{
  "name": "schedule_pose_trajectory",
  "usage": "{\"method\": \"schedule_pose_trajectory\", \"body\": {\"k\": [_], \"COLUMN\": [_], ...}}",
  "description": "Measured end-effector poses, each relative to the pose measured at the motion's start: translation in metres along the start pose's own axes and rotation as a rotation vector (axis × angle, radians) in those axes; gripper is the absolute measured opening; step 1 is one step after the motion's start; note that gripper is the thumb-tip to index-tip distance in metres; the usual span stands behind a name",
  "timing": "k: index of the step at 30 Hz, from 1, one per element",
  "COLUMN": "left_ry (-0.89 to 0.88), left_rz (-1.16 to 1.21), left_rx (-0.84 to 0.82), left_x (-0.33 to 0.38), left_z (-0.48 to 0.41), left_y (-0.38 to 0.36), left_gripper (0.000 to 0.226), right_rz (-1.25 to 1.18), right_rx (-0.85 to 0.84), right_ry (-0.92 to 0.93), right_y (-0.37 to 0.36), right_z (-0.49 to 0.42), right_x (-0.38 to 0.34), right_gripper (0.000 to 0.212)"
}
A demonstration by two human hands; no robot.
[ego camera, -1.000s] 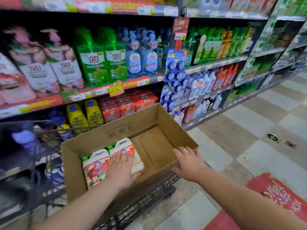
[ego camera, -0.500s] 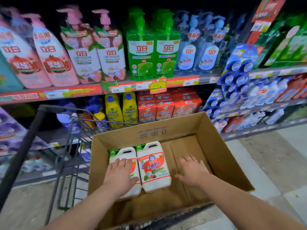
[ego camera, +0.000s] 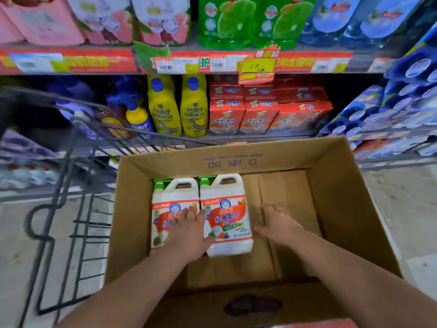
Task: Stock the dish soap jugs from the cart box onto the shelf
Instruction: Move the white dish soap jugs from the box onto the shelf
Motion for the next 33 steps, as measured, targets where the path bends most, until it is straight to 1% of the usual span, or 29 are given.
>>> {"method": "schedule_pose_trajectory", "body": {"k": [2,5,7,9,11,13,15,16,18,19,20,22,24,26,29,33], "left_ry": [0.034,0.091,0.124,0.177,0.227,0.247,0.248,0.253,0.275,0.291,0.302,0.309,0.320,0.327,0.338,0.395], "left_rz": [0.101,0.327,0.445,0.521,0.527,0.488,0.469,0.470,0.494,0.518,0.541,0.550,0.543,0.531,0.509,0.558], "left_rx": [-0.006,-0.001,0.032,0.078,0.102,0.104,0.090,0.087,0.109,0.138,0.175,0.238,0.257,0.245,0.184,0.104], "left_x": [0.003,0.009,0.014,0.017,0.018,0.020,0.024,0.027,0.031,0.031,0.031,0.029,0.027,0.026,0.031,0.041], "left_z": [-0.011,-0.024,-0.033,-0.042,-0.049,-0.055,-0.058,-0.059,-0.061,-0.061,-0.063,-0.065,-0.067,-0.069,-0.072,-0.080], "left_y": [-0.010,-0.025,-0.034,-0.043,-0.051,-0.058,-0.065,-0.068,-0.070,-0.070,-0.068,-0.065,-0.063,-0.061,-0.060,-0.064], "left_gripper": [0.080,0.082,0.083,0.084,0.087,0.091,0.093,0.093,0.090,0.088,0.085,0.081,0.083,0.091,0.101,0.112], "right_rz": [-0.031,-0.106,-0.202,-0.266,-0.375,-0.575,-0.729,-0.786,-0.859,-0.874,-0.888,-0.918,-0.923,-0.924,-0.918,-0.902], "right_rx": [-0.031,-0.066,-0.085,-0.097,-0.120,-0.130,-0.163,-0.190,-0.250,-0.276,-0.294,-0.321,-0.357,-0.370,-0.391,-0.435], "right_ry": [0.018,0.066,0.107,0.098,0.044,-0.026,-0.067,-0.071,-0.042,-0.022,-0.010,-0.007,-0.008,-0.001,0.011,0.001], "right_y": [-0.008,-0.023,-0.034,-0.045,-0.056,-0.065,-0.070,-0.073,-0.079,-0.081,-0.082,-0.082,-0.080,-0.078,-0.075,-0.069], "right_z": [-0.019,-0.044,-0.060,-0.075,-0.088,-0.099,-0.103,-0.103,-0.102,-0.101,-0.101,-0.101,-0.102,-0.101,-0.100,-0.102], "right_x": [0.000,-0.003,-0.006,-0.008,-0.009,-0.010,-0.008,-0.007,-0.003,-0.002,-0.002,-0.001,0.002,0.007,0.016,0.025], "right_gripper": [0.076,0.073,0.073,0.075,0.073,0.069,0.071,0.067,0.045,0.037,0.035,0.038,0.043,0.039,0.030,0.038]}}
Point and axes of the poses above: each hand's wrist, its own z-axis away from the middle knuckle, its own y-axis out of the back of the hand, x = y × z, the point moved 1 cm from there along -z, towards the middle knuckle, and after that the axes turned 6 degrees about z, right-handed, at the moved point
